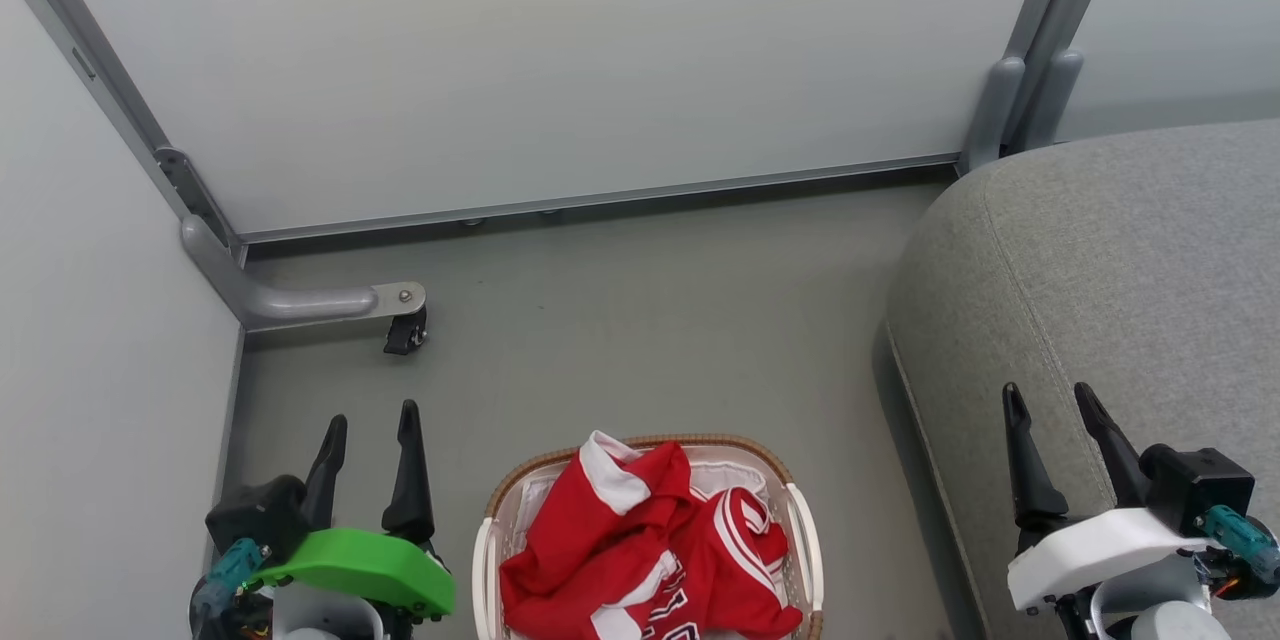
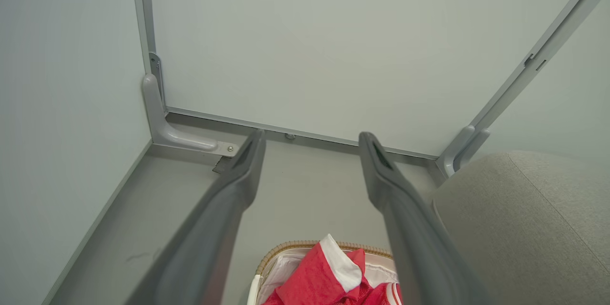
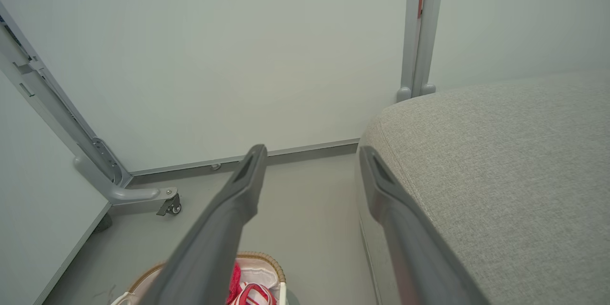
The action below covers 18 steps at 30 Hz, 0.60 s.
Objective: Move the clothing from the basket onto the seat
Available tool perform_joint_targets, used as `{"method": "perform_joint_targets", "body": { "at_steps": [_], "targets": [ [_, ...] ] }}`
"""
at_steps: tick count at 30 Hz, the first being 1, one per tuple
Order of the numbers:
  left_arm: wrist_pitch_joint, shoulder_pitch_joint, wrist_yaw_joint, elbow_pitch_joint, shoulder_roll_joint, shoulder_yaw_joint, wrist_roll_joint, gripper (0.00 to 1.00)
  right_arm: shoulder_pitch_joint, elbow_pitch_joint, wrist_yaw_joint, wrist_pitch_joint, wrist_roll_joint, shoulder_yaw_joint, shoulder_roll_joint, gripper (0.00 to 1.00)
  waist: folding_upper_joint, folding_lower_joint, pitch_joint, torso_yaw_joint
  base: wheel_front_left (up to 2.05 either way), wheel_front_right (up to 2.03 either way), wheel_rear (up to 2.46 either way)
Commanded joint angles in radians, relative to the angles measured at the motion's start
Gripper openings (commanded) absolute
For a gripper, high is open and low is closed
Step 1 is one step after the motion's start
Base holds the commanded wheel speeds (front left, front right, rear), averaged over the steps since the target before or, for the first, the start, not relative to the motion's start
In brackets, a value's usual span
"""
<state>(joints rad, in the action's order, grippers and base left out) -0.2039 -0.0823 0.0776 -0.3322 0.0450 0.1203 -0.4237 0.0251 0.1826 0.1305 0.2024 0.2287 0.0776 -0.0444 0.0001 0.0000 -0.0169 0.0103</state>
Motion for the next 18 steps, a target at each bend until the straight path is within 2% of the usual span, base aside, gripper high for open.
{"method": "perform_joint_targets", "body": {
  "at_steps": [1, 18],
  "targets": [
    [-0.008, -0.012, -0.002, -0.002, 0.006, 0.002, 0.025, 1.0, -0.013, -0.001, 0.0, 0.01, -0.027, -0.001, -0.006, 1.0, -0.0001, 0.0, 0.0, 0.0, 0.0, 0.0, 0.0],
    [-0.04, -0.011, -0.006, -0.056, 0.007, 0.017, 0.121, 1.0, -0.023, -0.001, 0.0, 0.043, -0.158, -0.002, -0.008, 1.0, -0.0001, 0.0, 0.0, 0.003, 0.0, 0.0, 0.0]
  ]
}}
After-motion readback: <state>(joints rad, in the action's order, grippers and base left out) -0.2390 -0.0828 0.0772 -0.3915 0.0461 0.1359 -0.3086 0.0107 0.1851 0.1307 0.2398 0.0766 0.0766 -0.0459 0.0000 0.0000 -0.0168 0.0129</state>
